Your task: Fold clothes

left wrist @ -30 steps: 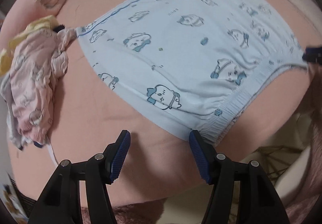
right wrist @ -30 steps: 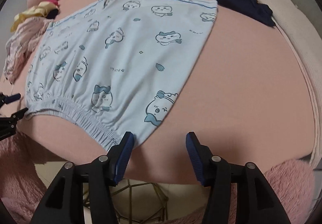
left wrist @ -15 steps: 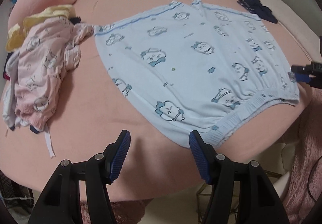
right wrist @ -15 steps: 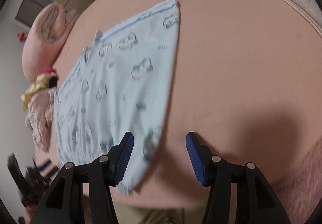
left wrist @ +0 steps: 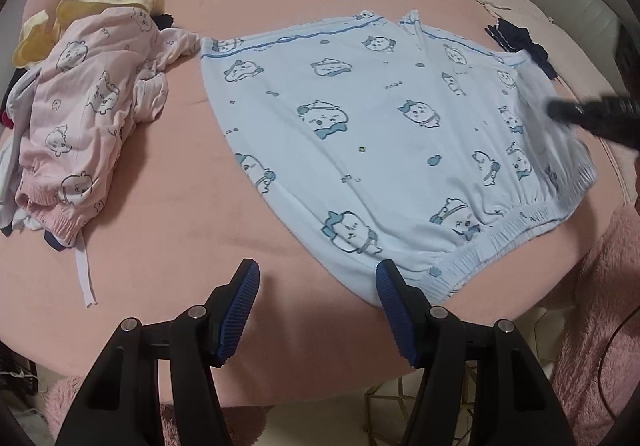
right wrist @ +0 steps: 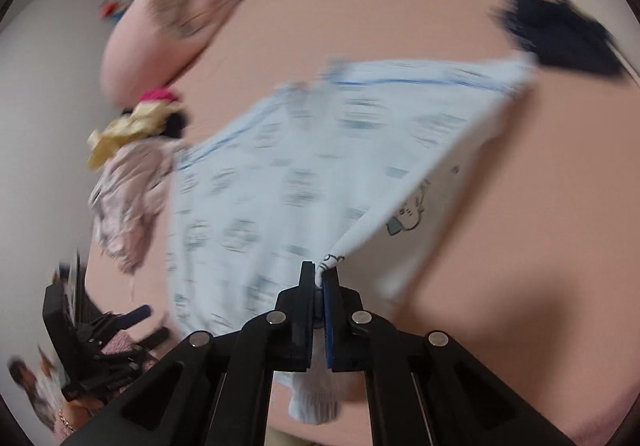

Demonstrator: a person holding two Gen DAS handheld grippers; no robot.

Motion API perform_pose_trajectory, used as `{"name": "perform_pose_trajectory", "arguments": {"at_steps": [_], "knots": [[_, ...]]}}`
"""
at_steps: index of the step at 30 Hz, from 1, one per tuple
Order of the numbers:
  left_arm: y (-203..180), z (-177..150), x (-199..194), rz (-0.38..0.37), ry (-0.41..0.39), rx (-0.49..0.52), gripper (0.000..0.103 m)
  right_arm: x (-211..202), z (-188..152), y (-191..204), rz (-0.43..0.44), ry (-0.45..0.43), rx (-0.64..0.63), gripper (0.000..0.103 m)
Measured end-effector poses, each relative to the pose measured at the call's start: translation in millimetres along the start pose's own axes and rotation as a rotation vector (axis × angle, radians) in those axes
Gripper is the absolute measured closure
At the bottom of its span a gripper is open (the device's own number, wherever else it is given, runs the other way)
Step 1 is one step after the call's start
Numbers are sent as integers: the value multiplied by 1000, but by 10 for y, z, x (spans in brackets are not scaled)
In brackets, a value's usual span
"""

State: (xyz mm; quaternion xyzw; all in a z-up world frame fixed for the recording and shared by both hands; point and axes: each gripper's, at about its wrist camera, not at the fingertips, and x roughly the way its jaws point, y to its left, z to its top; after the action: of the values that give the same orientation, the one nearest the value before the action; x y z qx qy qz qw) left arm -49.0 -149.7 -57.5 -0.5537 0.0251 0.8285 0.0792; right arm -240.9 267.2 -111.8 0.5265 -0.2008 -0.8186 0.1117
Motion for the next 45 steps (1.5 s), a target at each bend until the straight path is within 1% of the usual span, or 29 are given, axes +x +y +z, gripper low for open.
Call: {"name": "perform_pose_trajectory", "arguments": {"at_steps": [2,3,5,6,8,10,11,12,13,14,15,17,18,20,21,22,23,24,25,28,30,31,32,33,35,39,42,44,45], "knots": [[20,-5,5,-19,0,-17,45,383,-26,481,4,39,-48,100],[42,-4,10,-38,3,-30,45,628,-50,632,5,89,-78,99],[48,13,21,-71,11,-46,45,1055,-98,794,-46,260,-115,97],[51,32,14,-90,9,-48,45,1063,-132,822,-60,277,-112,95],[32,90,-18,-157,-9,-40,45,762,-149,874,0,180,-113,92],[-68,206,-29,-257,-23,-42,45,322,-177,858,69,69,-109,63],[-127,281,-23,-300,-28,-42,45,61,-222,829,86,-6,-109,57],[-219,373,5,-336,-32,-34,45,-103,-270,795,76,-57,-114,55],[-332,471,42,-369,-34,-22,45,-241,-342,769,32,-96,-118,55],[-422,553,89,-394,-29,-14,45,-315,-407,689,-45,-112,-119,55],[-528,636,171,-423,0,-6,45,-379,-470,606,-112,-124,-116,55],[-748,750,361,-477,78,7,45,-356,-559,387,-145,-99,-51,55],[-836,779,441,-487,115,7,45,-339,-603,285,-152,-85,-19,55],[-980,800,565,-525,170,-4,45,-303,-690,92,-169,-58,39,55],[-1055,806,614,-540,189,-7,45,-276,-731,63,-184,-47,35,55],[-1116,819,639,-549,199,0,46,-245,-769,37,-200,-36,31,55],[-1169,837,652,-559,199,5,50,-203,-795,28,-214,-21,24,55],[-1200,853,665,-572,202,0,64,-180,-814,16,-214,-13,18,55],[-1223,869,679,-587,208,-7,67,-165,-826,11,-208,-8,14,55],[-1289,911,722,-615,237,-2,67,-180,-830,29,-220,1,-2,55],[-1364,924,790,-605,266,1,67,-214,-819,40,-218,-13,-5,55],[-1386,930,813,-607,264,3,81,-223,-816,39,-214,-17,2,55],[-1407,935,825,-612,256,6,91,-225,-810,26,-214,-17,17,55],[-1416,948,821,-621,247,2,95,-219,-816,32,-216,-19,29,55],[-1350,988,756,-644,217,-13,96,-229,-822,38,-216,-20,41,55],[-1097,1063,607,-647,165,-50,97,-260,-803,62,-218,-16,27,55],[-933,1045,616,-640,182,-58,96,-209,-763,115,-207,-2,7,55],[-911,996,690,-612,220,-56,93,-169,-747,143,-201,4,12,55],[-912,974,742,-597,238,-61,89,-154,-749,153,-194,6,15,55]]}}
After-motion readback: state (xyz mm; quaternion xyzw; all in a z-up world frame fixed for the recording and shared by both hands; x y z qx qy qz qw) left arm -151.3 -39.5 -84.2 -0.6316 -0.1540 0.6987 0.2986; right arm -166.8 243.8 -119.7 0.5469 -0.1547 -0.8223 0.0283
